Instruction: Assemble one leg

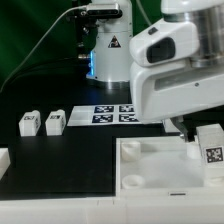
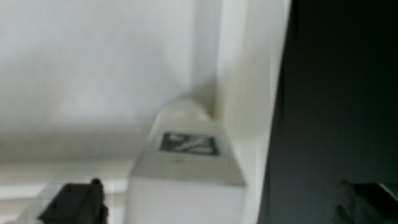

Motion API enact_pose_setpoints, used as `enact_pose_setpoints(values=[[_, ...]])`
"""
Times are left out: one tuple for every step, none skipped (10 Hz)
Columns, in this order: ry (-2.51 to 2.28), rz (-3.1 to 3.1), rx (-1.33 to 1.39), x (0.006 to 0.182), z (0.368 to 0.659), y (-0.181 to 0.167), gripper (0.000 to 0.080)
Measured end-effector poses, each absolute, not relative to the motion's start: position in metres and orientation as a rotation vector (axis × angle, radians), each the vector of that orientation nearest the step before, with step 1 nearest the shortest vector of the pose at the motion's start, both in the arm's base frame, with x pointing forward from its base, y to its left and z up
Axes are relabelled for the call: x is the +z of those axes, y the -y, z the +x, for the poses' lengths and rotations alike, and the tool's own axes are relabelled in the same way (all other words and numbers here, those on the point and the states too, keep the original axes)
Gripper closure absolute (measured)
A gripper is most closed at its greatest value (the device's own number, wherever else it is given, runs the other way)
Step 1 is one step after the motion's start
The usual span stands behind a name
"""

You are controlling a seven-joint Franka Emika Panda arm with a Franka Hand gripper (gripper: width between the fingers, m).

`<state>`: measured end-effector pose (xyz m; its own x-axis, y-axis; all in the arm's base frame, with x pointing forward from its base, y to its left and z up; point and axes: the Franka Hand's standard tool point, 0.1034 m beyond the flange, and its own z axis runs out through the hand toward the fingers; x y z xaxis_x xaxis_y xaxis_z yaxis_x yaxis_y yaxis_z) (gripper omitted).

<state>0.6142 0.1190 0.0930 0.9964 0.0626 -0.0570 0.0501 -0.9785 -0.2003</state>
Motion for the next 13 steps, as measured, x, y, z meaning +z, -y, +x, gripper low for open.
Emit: enact_pose_setpoints(values=[[0.088,-2.926,0.157,0.093,0.623,-0.12,0.015],[0.083,-2.922,0.176,0.09,0.626,-0.122,0.015],[0.086,-2.927,0.142,0.086,0.626,-0.126,0.015],[0.088,-2.929,0.13,0.084,0.625,-0.126,0.015],[0.083,-2.934,0.104,0.079,0.624,-0.125,0.015],[0.079,-2.937,0.081,0.075,0.624,-0.124,0.015],[0.079,-2.937,0.082,0.074,0.623,-0.124,0.015],[0.078,-2.937,0.082,0.074,0.623,-0.124,0.0278],[0.078,-2.937,0.083,0.074,0.623,-0.124,0.0278],[0.078,-2.94,0.082,0.074,0.623,-0.122,0.0418],[0.07,-2.947,0.082,0.073,0.624,-0.117,0.0492],[0.068,-2.947,0.082,0.073,0.624,-0.116,0.0492],[0.039,-2.947,0.085,0.072,0.624,-0.115,0.0499]])
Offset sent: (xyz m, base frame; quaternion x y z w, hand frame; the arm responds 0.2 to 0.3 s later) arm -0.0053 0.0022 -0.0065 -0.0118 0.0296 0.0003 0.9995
